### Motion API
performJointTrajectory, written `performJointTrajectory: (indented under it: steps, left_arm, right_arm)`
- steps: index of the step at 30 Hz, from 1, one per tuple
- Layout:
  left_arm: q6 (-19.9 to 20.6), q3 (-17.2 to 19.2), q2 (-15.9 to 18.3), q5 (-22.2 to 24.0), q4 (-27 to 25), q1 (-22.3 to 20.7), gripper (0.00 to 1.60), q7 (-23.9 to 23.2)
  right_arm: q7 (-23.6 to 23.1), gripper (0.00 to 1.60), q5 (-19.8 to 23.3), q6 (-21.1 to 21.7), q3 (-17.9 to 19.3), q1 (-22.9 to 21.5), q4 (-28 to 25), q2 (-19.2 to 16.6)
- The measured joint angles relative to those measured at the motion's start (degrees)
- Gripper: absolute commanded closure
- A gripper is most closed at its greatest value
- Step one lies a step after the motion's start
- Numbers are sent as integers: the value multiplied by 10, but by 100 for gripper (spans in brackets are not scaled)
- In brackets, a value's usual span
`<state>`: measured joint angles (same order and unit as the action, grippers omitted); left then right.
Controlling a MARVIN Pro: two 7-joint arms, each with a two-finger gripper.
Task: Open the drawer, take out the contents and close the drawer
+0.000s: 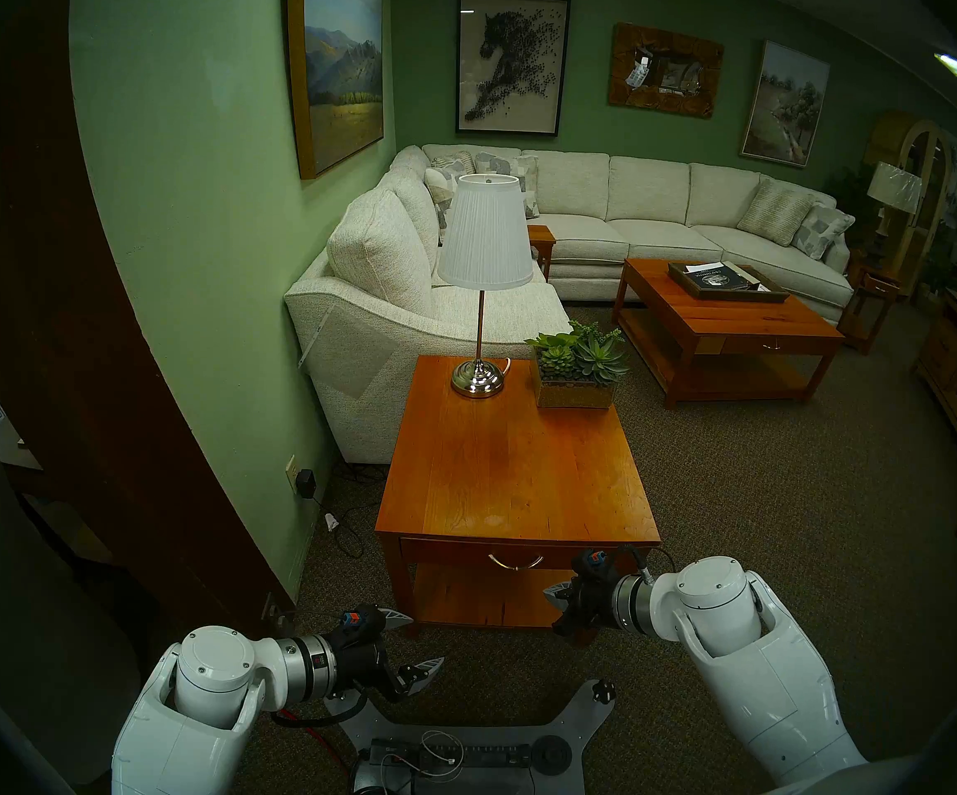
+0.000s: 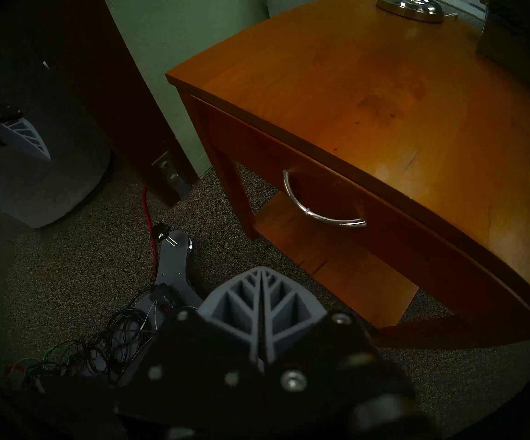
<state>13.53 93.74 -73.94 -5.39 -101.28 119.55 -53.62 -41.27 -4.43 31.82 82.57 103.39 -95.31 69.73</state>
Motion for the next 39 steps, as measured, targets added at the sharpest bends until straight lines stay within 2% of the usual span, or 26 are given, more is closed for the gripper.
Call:
performJointTrajectory:
  steps: [9, 24, 39]
  left_arm:
    - [0, 0, -1, -1, 0, 0, 0, -1]
    - [0, 1, -2, -2, 1, 0, 0, -2]
    - [0, 2, -3, -3, 1, 0, 0, -2]
  right_arm:
    - [-5, 160, -13, 4, -11, -42, 47, 29]
    - [8, 160, -44, 46, -15, -119, 139, 87]
    - [14, 160, -68, 72, -14, -182, 224, 123]
